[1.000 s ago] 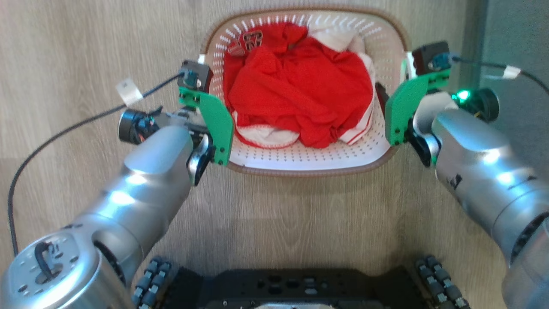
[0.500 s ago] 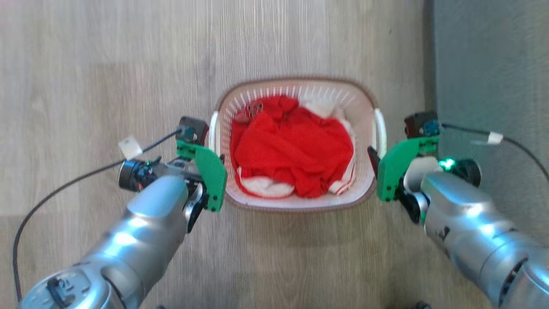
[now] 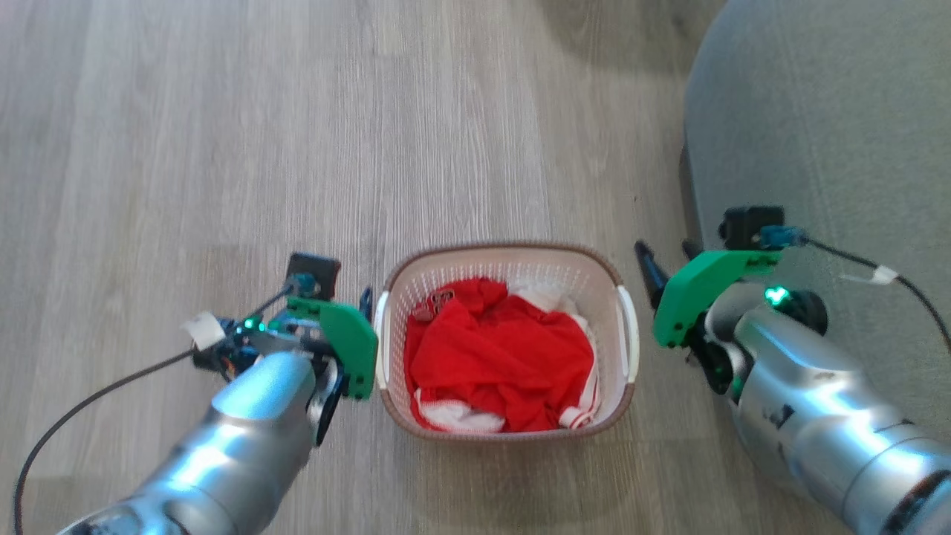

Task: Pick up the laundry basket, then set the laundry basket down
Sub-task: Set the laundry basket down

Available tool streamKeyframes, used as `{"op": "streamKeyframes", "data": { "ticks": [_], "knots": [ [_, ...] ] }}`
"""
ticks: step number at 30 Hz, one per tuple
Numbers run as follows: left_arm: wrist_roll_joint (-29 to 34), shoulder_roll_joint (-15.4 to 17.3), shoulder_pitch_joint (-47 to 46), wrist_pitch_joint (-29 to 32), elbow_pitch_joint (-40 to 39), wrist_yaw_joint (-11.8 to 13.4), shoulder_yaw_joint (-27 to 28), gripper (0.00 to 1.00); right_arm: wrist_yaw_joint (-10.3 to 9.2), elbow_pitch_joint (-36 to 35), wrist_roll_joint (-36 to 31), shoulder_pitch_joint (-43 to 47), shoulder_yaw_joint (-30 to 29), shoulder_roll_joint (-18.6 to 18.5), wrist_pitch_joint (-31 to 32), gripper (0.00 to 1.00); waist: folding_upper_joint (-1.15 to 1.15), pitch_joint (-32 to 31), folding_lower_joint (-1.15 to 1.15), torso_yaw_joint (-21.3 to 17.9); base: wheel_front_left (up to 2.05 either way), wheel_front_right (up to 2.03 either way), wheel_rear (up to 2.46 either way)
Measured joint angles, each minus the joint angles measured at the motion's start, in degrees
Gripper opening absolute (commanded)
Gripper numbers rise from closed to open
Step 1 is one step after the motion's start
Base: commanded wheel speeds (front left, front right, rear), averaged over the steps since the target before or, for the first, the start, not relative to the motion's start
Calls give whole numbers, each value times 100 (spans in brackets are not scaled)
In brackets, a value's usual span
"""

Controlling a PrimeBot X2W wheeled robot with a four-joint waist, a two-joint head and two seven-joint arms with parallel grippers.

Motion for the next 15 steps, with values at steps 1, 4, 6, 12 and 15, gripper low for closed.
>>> {"op": "streamKeyframes", "data": {
  "ticks": [1, 4, 6, 12, 15],
  "knots": [
    [48, 66, -4, 1, -175, 133, 132, 100, 0, -109, -145, 12, -235, -47, 0, 100, 0, -87, 0, -6, 0, 0, 0],
    [352, 280, 16, -3, -949, 467, 704, 100, 0, -501, -749, 183, -937, -179, -16, 100, 0, -328, 0, -15, 0, 0, 0],
    [683, 452, 170, -7, -1545, 698, 1172, 100, -1, -787, -1223, 458, -1446, -188, -16, 100, 0, -470, 0, -23, 0, 0, 0],
    [2387, 984, 1529, -7, -3751, 1504, 2720, 100, 0, -2206, -3031, 1584, -3268, -166, -16, 100, 0, -747, 0, -53, 0, 0, 0],
    [3177, 996, 2282, -8, -4851, 1572, 3504, 100, 0, -3086, -3884, 2102, -4119, -3, -18, 100, 0, -808, 0, -55, 0, 0, 0]
  ]
}}
